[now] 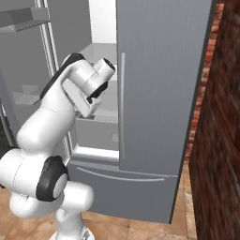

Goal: Retrieve the sausage and cheese from the fridge and place them on the cutting board on the counter.

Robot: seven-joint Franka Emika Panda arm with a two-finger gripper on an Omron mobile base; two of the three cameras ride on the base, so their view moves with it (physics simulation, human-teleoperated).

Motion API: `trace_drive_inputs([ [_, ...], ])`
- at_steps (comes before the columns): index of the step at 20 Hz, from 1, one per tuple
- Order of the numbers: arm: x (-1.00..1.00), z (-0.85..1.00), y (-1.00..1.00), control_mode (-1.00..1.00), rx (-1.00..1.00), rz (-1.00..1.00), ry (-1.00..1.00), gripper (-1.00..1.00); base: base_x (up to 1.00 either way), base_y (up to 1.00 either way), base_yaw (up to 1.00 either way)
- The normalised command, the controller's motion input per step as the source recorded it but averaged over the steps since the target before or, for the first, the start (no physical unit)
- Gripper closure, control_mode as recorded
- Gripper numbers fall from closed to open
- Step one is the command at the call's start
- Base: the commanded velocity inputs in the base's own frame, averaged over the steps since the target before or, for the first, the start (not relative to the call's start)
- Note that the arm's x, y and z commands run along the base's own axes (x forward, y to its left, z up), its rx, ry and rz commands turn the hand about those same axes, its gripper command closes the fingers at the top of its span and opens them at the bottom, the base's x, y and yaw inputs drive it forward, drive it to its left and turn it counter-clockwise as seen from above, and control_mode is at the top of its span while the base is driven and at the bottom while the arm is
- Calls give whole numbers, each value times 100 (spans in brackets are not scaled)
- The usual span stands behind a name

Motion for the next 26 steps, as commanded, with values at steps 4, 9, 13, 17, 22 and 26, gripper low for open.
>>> trace_drive_inputs([
  [4, -32, 0, -20, -100, -46, 17, -22, -100, 0, 0, 0],
  [9, -13, 0, -21, -100, -39, 16, -17, -100, 0, 0, 0],
  [13, 0, -21, -33, -100, -31, 10, -16, -100, 0, 0, 0],
  [17, 13, -24, -26, -100, -23, 1, -11, -100, 0, 0, 0],
  [22, 24, -10, -9, -100, -12, 0, -4, -100, 0, 0, 0],
  [26, 32, 0, 0, -100, -4, 0, -1, -100, 0, 0, 0],
])
